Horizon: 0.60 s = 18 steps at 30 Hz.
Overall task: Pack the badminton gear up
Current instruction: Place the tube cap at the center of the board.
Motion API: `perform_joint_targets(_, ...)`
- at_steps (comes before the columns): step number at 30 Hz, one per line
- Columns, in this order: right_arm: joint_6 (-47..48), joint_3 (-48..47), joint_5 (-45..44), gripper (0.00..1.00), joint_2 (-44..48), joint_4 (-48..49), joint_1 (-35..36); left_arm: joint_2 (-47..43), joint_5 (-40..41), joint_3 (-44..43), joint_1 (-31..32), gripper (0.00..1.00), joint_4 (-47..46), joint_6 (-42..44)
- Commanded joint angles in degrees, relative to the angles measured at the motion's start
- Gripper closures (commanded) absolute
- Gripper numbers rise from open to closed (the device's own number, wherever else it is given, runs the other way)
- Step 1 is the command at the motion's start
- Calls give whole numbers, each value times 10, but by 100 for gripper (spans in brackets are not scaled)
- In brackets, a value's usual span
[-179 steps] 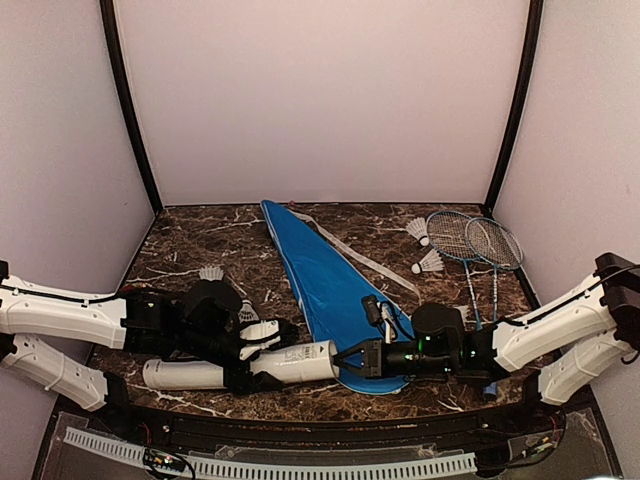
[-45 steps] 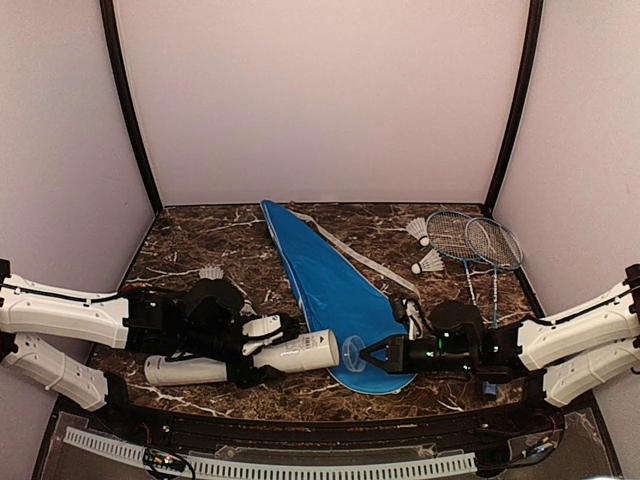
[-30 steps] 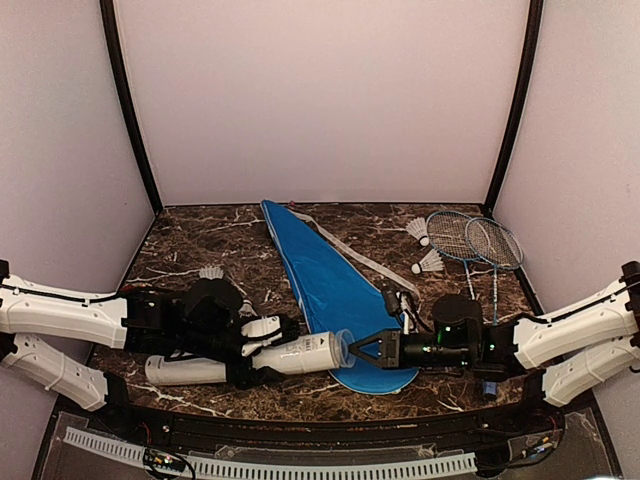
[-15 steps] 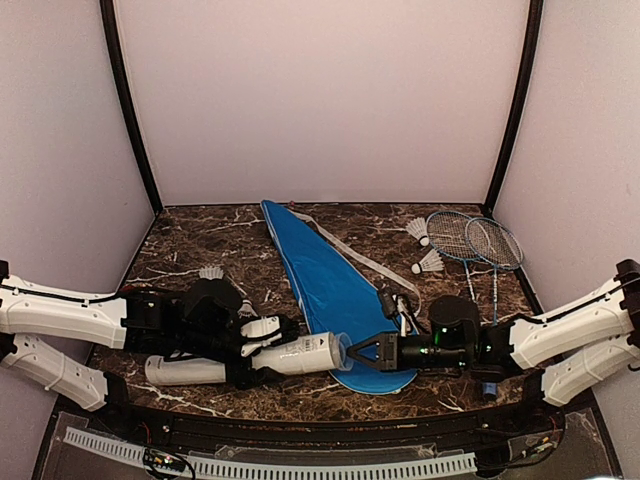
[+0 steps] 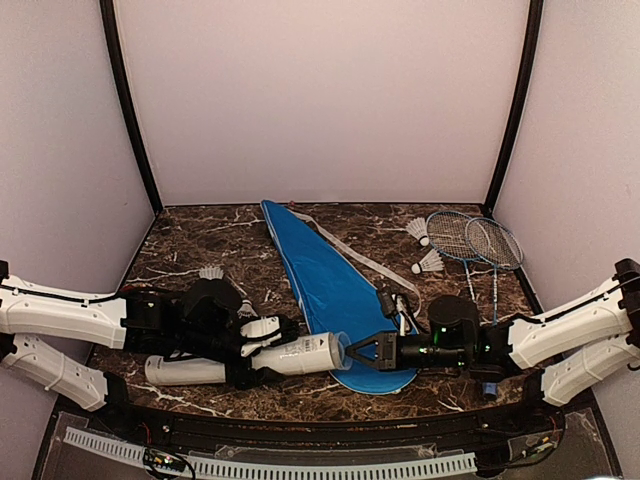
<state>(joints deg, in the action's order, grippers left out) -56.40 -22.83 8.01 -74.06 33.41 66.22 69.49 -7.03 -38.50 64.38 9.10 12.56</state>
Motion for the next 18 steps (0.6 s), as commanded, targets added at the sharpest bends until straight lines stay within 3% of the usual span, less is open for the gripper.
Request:
perform_joint_targets(1,4,-17,6,98,-5,28,-2,-18,-12,4,-1,28,-7,4)
perform_joint_targets(18,25,-13,-54,98,54,-92,-2,-62,73,14,0,28,-18,2)
